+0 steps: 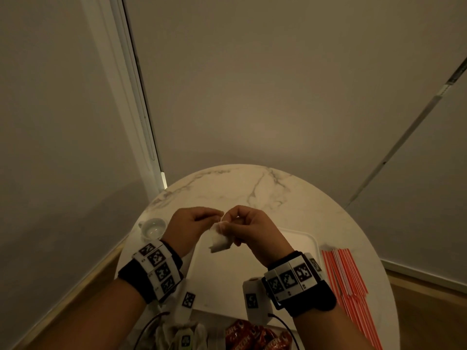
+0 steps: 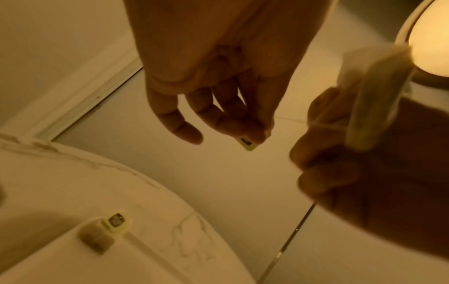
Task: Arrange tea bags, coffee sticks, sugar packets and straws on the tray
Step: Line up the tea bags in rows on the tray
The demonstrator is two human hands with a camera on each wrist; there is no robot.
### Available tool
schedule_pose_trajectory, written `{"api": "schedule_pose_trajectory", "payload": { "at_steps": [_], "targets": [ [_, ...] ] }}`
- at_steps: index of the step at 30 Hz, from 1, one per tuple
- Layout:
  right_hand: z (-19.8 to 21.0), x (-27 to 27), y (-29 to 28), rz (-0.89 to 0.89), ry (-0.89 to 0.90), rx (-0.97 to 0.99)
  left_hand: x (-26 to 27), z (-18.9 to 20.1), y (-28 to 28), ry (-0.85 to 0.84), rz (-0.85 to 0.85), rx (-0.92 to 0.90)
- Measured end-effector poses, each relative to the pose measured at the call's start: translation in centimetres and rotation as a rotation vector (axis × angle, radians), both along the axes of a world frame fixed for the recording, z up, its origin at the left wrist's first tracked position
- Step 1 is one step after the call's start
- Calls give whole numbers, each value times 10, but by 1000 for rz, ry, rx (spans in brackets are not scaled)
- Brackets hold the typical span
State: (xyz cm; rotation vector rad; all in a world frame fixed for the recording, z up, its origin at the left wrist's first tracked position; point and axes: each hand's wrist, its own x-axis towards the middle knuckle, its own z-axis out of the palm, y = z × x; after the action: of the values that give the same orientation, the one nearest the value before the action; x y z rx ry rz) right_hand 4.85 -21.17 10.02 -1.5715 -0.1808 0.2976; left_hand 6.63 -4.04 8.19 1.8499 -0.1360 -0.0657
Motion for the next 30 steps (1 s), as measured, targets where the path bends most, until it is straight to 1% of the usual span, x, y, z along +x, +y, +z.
{"api": "schedule_pose_trajectory", "payload": {
  "at_steps": [3,5,7,9,11,15,17,20,25,30],
  "targets": [
    [-1,1,2,-40,19,-103,2,10,-1,7,-23,-176],
    [1,2,3,-61,47,-135,1,15,-1,-42,-86,-247],
    [3,3,1,-95,83,-124,-1,15,2,-143,-167,-204],
    [6,4,-1,-118,127,-70,-4,13,4,-245,-213,-129],
    [7,4,-4,-120,166,-16,-7,8,4,-321,-207,-97],
    [7,3,-4,-136,228,30,-12,7,0,-478,-209,-64],
    [8,2,-3,-146,250,47,-13,6,1,-526,-225,-57],
    [9,1,-3,-145,243,48,-15,5,1,-547,-211,-51],
    [14,-1,-4,-124,227,52,-18,8,0,-464,-151,-108],
    [19,-1,-7,-108,229,71,-13,10,8,-556,-240,-122]
  ]
}}
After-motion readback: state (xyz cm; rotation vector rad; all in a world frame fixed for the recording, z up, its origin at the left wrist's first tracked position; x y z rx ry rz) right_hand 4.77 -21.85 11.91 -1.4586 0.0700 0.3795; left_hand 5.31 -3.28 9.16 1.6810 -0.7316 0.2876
